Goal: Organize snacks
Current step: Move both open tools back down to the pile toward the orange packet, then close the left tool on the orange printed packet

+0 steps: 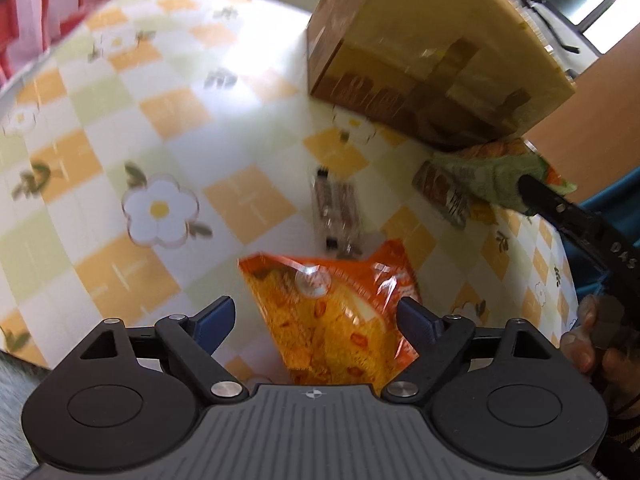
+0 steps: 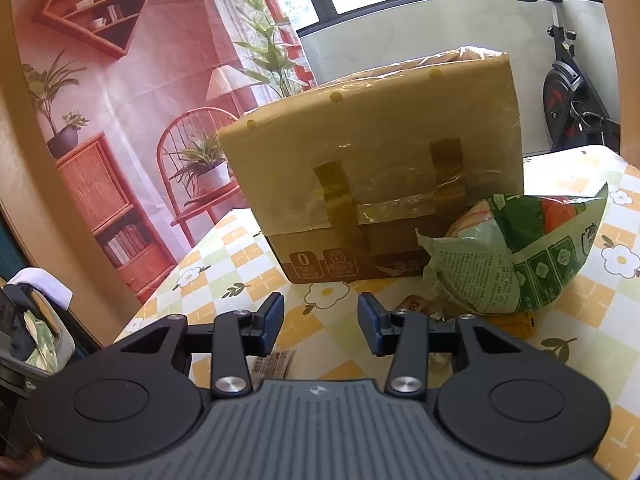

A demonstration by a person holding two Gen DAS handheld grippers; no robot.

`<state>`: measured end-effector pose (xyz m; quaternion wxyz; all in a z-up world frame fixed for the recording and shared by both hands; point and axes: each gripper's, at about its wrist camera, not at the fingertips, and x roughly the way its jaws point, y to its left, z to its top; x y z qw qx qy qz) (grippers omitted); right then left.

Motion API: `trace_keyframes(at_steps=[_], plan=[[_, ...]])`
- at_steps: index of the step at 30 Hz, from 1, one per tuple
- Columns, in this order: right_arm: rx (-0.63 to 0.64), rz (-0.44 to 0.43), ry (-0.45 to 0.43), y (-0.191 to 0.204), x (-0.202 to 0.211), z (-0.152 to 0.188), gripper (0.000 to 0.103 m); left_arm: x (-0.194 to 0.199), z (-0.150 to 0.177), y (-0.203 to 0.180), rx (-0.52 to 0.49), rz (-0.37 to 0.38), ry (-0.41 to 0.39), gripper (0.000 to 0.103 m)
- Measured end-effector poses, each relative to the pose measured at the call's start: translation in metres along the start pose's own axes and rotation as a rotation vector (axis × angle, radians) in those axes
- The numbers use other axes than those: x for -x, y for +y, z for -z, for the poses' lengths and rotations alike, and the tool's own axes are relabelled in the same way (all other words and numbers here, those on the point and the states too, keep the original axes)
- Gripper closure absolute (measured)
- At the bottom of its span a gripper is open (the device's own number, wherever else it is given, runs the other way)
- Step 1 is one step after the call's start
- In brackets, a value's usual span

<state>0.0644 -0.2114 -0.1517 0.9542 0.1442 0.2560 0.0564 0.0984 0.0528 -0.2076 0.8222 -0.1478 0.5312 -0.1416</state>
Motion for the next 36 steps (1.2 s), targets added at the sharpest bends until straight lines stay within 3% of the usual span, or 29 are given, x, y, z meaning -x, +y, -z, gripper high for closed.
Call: trace_keyframes(at_steps=[5, 6, 7, 8, 9, 11, 16, 23, 27, 31, 36], plan=[[-0.004, 0.009, 0.016, -0.002, -0.004, 0.004, 0.058, -0.015, 0.000, -0.007, -0.037, 0.017, -0.009, 0.016], [-0.008, 0.013, 0.024, -0.004, -0.005, 0.004, 0.058, -0.015, -0.001, -0.009, -0.043, 0.028, -0.023, 0.026], [-0.016, 0.019, 0.031, -0.006, -0.007, 0.005, 0.058, -0.014, -0.003, -0.012, -0.052, 0.052, -0.046, 0.043], [-0.026, 0.024, 0.039, -0.008, -0.008, 0.005, 0.058, -0.012, -0.005, -0.015, -0.066, 0.059, -0.067, 0.044], [-0.033, 0.024, 0.046, -0.009, -0.008, 0.006, 0.058, -0.010, -0.007, -0.020, -0.088, 0.021, -0.089, 0.046], [-0.032, 0.034, 0.048, -0.011, -0.009, 0.007, 0.058, -0.009, -0.010, -0.026, -0.106, -0.020, -0.122, 0.047], [-0.055, 0.063, 0.060, -0.022, -0.009, 0.013, 0.058, -0.008, -0.024, -0.021, -0.050, -0.031, -0.160, 0.051], [-0.063, 0.137, 0.075, -0.038, -0.014, 0.019, 0.058, 0.003, -0.040, -0.026, -0.046, 0.030, -0.255, 0.053], [-0.066, 0.173, 0.063, -0.042, -0.014, 0.018, 0.058, 0.004, -0.046, -0.027, -0.059, 0.008, -0.308, 0.054], [-0.051, 0.184, 0.014, -0.043, -0.009, 0.010, 0.058, 0.002, -0.053, -0.019, -0.001, 0.015, -0.353, 0.054], [-0.066, 0.223, 0.032, -0.052, -0.016, 0.009, 0.056, -0.007, -0.057, -0.019, 0.011, -0.027, -0.380, 0.054]])
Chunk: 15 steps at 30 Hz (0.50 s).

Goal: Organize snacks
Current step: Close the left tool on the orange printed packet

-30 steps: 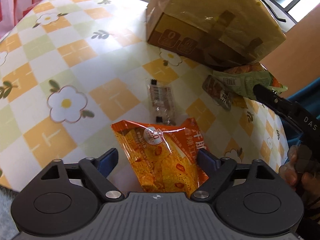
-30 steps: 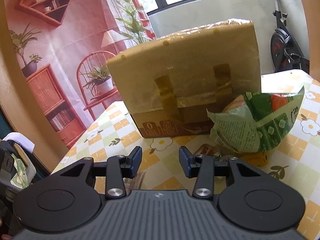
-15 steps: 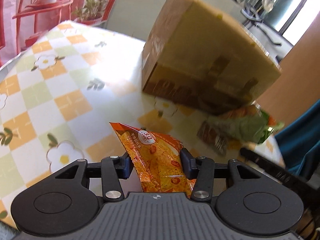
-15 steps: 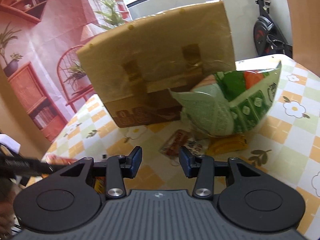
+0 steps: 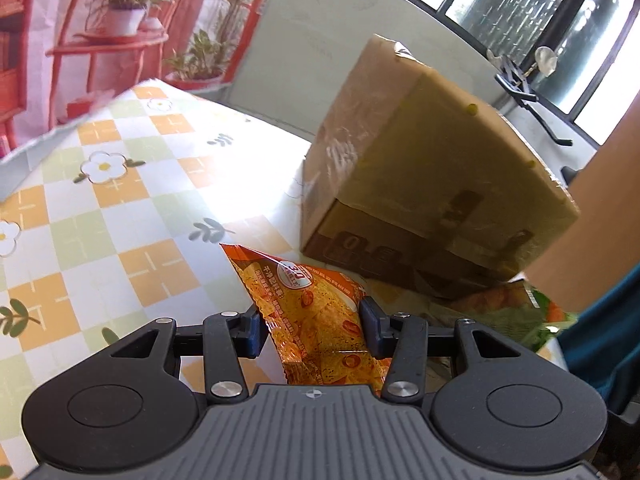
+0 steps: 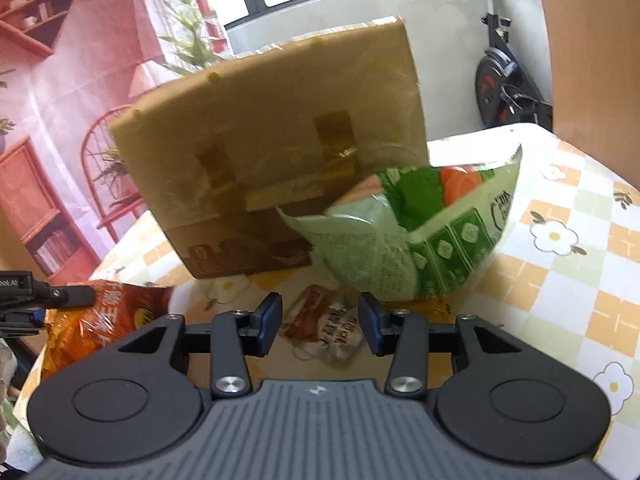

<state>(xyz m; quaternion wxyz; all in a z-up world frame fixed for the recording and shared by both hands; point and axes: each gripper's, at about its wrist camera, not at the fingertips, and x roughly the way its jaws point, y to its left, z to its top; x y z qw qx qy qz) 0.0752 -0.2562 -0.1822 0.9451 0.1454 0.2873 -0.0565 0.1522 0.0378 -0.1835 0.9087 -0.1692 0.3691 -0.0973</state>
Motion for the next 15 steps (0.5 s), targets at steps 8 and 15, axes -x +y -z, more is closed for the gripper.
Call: trace_keyframes(at_steps=[8, 15], plan=[[-0.014, 0.068, 0.055, -0.015, -0.018, 0.009, 0.049, -0.005, 0.011, 0.008, -0.013, -0.017, 0.012, 0.054], [0.114, 0.112, 0.030, -0.010, -0.034, 0.009, 0.047, -0.001, 0.023, 0.017, 0.004, 0.019, -0.017, 0.054]])
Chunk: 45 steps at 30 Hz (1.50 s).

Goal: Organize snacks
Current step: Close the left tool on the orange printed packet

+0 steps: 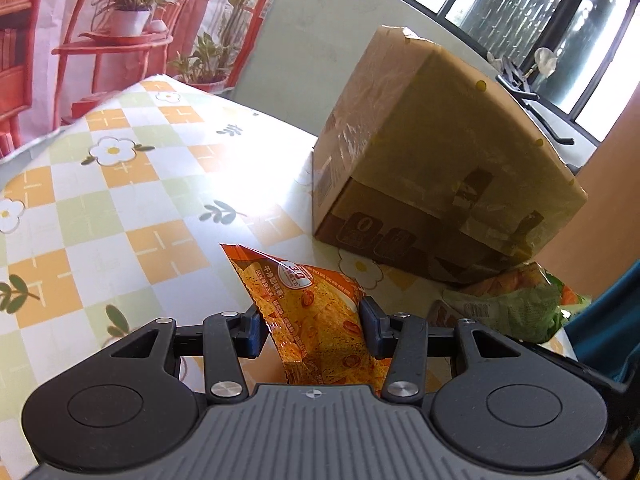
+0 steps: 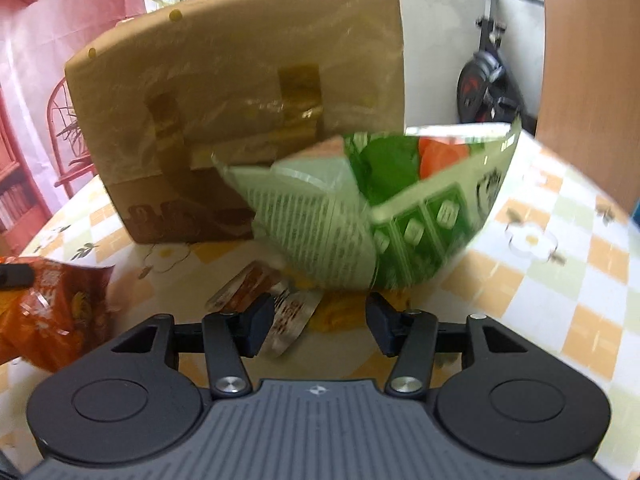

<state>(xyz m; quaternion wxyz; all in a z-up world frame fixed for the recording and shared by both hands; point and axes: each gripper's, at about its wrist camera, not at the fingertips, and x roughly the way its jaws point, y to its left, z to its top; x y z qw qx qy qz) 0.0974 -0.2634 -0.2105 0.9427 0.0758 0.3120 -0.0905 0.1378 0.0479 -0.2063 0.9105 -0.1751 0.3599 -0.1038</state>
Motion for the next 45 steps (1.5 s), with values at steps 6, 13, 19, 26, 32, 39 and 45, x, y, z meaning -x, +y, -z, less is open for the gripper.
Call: trace_keyframes(at_steps=[6, 13, 19, 26, 32, 39, 45], plan=[[-0.022, 0.054, 0.010, -0.016, -0.019, -0.005, 0.045, -0.005, 0.006, 0.002, -0.005, 0.028, 0.010, 0.053], [-0.093, 0.054, 0.057, -0.021, -0.044, -0.006, 0.043, -0.007, 0.011, -0.001, -0.021, 0.034, 0.015, 0.051], [-0.050, 0.060, 0.063, -0.010, -0.045, -0.002, 0.043, -0.008, 0.012, 0.000, -0.012, 0.040, 0.020, 0.051], [-0.041, 0.023, 0.059, 0.002, -0.028, 0.016, 0.044, -0.009, 0.020, -0.016, -0.066, 0.060, 0.043, 0.051], [-0.013, -0.060, 0.087, 0.020, -0.018, 0.023, 0.044, -0.005, 0.026, -0.022, -0.079, 0.068, 0.054, 0.051], [0.035, -0.164, 0.133, 0.041, -0.015, 0.025, 0.044, 0.012, 0.019, -0.030, -0.109, 0.085, -0.027, 0.058], [0.055, -0.141, 0.128, 0.040, -0.014, 0.029, 0.044, 0.028, -0.001, 0.000, 0.018, 0.043, -0.147, 0.059]])
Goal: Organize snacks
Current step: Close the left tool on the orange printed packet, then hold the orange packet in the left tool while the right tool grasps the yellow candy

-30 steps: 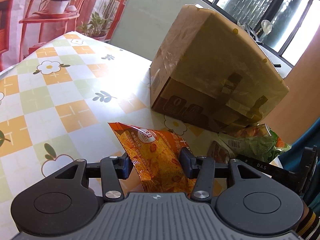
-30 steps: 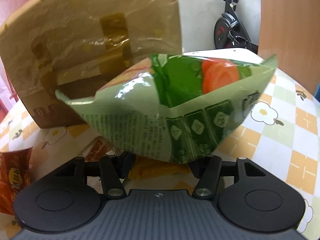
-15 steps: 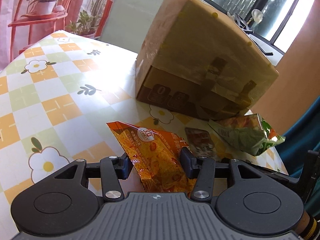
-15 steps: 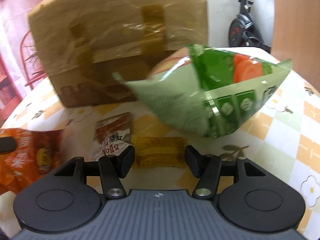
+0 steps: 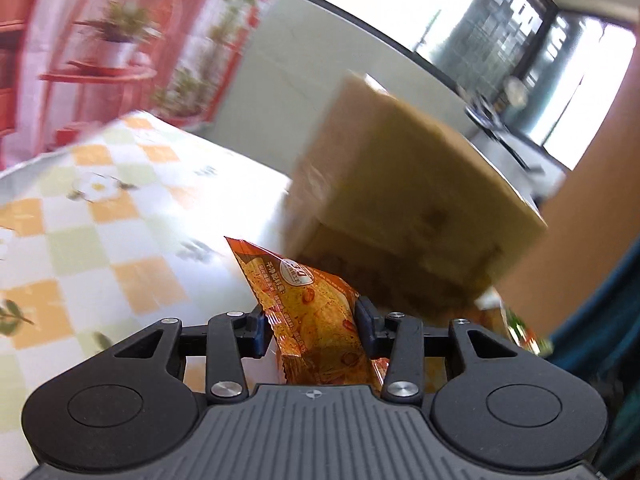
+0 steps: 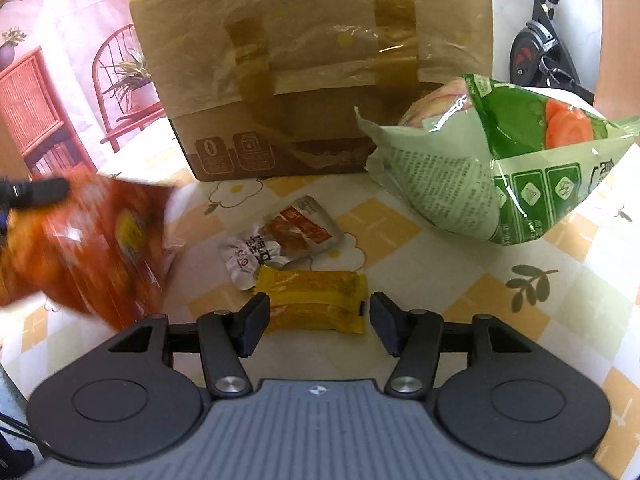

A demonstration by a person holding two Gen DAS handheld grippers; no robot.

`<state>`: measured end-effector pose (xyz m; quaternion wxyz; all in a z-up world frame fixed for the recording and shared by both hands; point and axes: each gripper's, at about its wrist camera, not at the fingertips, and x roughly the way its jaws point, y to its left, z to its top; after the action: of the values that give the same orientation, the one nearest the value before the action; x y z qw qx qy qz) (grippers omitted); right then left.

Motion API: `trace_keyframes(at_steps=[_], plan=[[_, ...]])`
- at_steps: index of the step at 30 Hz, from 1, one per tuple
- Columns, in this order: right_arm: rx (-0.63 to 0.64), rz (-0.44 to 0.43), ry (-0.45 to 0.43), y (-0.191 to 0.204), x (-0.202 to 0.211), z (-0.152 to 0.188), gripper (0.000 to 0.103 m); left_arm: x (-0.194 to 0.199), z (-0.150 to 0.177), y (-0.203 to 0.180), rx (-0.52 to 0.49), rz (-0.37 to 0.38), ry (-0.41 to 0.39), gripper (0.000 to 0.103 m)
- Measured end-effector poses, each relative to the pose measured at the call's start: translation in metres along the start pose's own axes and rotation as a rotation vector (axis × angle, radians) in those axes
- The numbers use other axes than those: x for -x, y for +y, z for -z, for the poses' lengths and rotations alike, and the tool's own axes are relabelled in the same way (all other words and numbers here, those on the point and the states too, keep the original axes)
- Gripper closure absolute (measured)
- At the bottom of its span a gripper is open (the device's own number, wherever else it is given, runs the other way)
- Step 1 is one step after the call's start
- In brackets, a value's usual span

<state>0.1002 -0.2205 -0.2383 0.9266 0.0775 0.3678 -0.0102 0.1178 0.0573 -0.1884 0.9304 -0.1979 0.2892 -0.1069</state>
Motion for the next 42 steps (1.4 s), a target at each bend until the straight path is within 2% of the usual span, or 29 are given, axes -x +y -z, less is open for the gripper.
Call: trace_keyframes(at_steps=[4, 10, 14, 17, 23, 29, 39, 42], plan=[[0.074, 0.029, 0.006, 0.002, 0.002, 0.001, 0.044, 0.007, -0.006, 0.027, 0.091, -0.102, -0.059, 0.059], [0.097, 0.025, 0.025, -0.002, 0.006, -0.001, 0.044, 0.004, -0.002, 0.045, 0.155, -0.204, -0.047, 0.059], [0.091, 0.025, 0.043, -0.005, 0.005, -0.004, 0.043, 0.001, -0.004, 0.045, 0.155, -0.205, -0.007, 0.060], [0.095, 0.022, 0.051, -0.004, 0.007, -0.005, 0.043, 0.000, 0.009, 0.041, 0.132, -0.190, 0.030, 0.060], [0.145, 0.031, 0.083, 0.005, 0.004, 0.004, 0.043, 0.000, 0.020, 0.026, 0.068, -0.155, 0.059, 0.059], [0.168, 0.045, 0.070, 0.015, 0.001, 0.008, 0.039, -0.005, 0.025, 0.021, 0.060, -0.135, 0.086, 0.058], [0.188, -0.005, 0.081, 0.018, 0.002, 0.008, 0.040, -0.006, 0.026, 0.019, 0.055, -0.135, 0.090, 0.058], [0.249, 0.000, 0.084, 0.019, 0.003, 0.005, 0.041, -0.006, 0.027, 0.018, 0.049, -0.134, 0.086, 0.058]])
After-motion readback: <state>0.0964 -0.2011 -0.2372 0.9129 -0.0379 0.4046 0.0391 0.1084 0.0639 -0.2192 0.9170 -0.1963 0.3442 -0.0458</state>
